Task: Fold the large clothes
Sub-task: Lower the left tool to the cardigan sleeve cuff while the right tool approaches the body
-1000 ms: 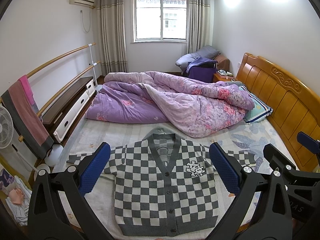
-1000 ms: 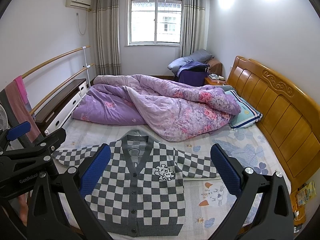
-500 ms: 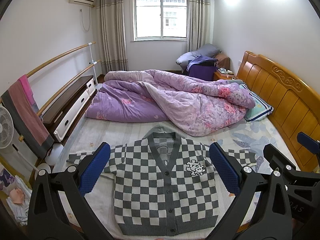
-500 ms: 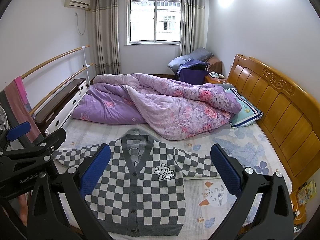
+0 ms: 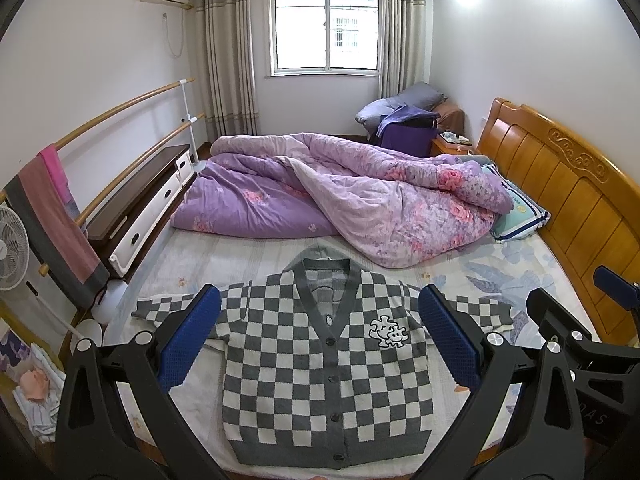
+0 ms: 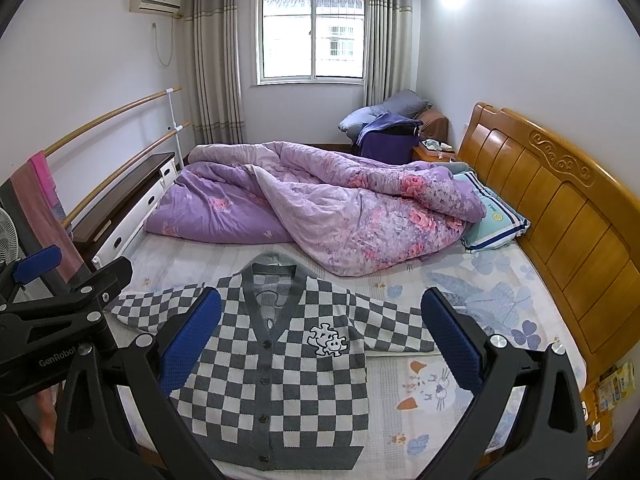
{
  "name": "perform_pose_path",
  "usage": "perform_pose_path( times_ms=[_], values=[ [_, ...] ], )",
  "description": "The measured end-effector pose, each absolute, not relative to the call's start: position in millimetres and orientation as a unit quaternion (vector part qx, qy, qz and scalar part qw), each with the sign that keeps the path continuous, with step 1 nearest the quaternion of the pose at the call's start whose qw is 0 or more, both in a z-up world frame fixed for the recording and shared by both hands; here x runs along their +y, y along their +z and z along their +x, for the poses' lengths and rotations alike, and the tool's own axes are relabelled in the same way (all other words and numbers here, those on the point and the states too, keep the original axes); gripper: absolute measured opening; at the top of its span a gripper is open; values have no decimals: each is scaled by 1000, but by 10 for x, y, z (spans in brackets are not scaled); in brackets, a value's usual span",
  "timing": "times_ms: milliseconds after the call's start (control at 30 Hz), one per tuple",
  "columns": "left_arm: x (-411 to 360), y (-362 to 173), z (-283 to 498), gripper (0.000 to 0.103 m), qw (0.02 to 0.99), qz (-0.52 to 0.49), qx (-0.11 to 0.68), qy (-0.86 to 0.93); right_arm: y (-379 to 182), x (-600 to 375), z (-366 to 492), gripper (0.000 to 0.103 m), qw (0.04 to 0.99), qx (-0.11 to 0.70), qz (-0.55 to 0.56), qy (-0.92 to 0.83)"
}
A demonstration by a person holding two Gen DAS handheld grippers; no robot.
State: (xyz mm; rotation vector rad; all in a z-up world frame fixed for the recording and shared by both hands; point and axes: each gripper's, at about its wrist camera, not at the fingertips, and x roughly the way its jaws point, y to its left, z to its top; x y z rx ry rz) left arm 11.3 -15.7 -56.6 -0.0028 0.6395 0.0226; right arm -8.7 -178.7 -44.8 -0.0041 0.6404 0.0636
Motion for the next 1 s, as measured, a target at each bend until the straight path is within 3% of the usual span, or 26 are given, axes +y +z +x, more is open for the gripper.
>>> perform_pose_path(
  times_ms=[567, 1000],
  values=[
    [-20, -1088, 417, 98, 926, -24, 377, 23, -938, -1585, 377, 96, 915, 393, -40, 78],
    [1753, -1908, 1289, 98, 895, -80, 438, 9, -1849, 20, 1318, 96, 862, 483, -60, 142]
  ],
)
